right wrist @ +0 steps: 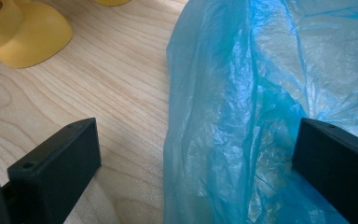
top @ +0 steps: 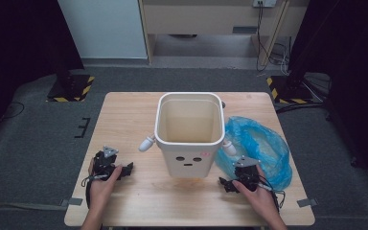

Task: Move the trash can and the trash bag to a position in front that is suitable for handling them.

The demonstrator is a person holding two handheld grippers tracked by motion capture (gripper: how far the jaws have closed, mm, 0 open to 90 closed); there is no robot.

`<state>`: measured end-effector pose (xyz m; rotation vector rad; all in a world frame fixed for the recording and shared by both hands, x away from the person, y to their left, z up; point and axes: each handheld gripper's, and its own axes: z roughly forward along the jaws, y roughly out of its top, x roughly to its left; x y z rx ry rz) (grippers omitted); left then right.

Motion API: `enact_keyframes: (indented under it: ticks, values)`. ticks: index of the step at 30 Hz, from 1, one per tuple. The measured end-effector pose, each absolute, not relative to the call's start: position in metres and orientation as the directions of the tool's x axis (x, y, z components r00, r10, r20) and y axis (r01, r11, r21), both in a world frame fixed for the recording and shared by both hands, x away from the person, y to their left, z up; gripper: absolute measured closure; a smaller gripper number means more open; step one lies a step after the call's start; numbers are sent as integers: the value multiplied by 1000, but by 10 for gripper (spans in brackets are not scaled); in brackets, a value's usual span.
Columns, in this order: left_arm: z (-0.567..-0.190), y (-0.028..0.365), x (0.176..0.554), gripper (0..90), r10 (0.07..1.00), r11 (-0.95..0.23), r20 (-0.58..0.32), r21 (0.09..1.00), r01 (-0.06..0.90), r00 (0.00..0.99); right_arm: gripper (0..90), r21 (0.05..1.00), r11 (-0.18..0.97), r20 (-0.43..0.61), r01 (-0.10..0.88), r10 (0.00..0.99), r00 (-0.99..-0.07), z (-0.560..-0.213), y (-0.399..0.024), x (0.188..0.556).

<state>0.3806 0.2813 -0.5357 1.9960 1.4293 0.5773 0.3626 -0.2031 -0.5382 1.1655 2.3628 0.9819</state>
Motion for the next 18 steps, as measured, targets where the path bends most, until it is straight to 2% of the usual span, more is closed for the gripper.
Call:
enact_keyframes:
  ticks: [10, 13, 18]
  values:
    - [-534, 280, 379, 7, 944, -239, -2, 684, 690, 329, 6, 705, 419, 12, 573, 800, -600, -538, -202, 362]
    - [-531, 278, 378, 37, 936, -232, -36, 686, 690, 350, 5, 705, 417, 13, 574, 802, -597, -538, -201, 362]
    - [-512, 274, 378, 46, 922, -249, -37, 705, 664, 386, 5, 705, 411, 13, 577, 807, -590, -538, -201, 362]
